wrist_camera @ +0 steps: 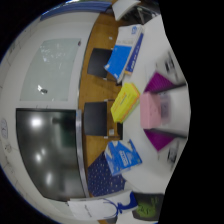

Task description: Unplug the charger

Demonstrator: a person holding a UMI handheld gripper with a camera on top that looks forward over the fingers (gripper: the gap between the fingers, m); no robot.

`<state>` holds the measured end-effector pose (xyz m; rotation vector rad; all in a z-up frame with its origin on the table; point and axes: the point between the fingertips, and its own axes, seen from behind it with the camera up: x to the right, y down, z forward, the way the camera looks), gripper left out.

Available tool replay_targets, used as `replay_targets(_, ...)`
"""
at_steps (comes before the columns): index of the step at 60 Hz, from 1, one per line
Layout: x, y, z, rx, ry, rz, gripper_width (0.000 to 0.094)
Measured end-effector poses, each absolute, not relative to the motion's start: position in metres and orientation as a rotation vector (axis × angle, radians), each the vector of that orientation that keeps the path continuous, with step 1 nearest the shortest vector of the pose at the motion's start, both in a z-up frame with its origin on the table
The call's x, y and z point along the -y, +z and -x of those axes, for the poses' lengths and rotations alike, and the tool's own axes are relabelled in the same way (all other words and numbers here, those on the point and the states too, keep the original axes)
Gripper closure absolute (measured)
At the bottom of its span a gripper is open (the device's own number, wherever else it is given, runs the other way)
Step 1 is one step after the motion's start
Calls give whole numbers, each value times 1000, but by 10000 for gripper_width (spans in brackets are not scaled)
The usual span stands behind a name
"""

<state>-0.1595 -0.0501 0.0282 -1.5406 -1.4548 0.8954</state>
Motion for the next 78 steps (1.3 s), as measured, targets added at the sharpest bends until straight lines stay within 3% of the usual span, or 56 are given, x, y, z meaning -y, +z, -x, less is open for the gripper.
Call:
replay_targets(1, 44, 31, 160, 1440, 872, 1526, 392)
replay_targets(8, 45, 38, 164, 1442, 922, 1576, 455)
replay_targets(16, 23, 156, 176, 1276, 1062, 1486, 458)
replay_targets(23, -35, 193, 172, 1238, 988, 1537, 459)
replay_targets(28, -86, 179, 159, 1263, 868, 1578, 460)
replay_targets(45, -177, 21, 130, 1476, 613, 1778, 427)
replay_targets(53, -183, -8, 136, 1548, 613, 1804, 337)
replay_targets(55, -182, -12, 133, 1575, 603, 1821, 236)
replay_targets(59, -181, -9, 125, 1597, 600, 1836, 55)
replay_targets(61, -182, -1, 120, 1594, 606, 1825, 99)
replay_targets(78, -159, 119, -25, 1591, 633, 1828, 81)
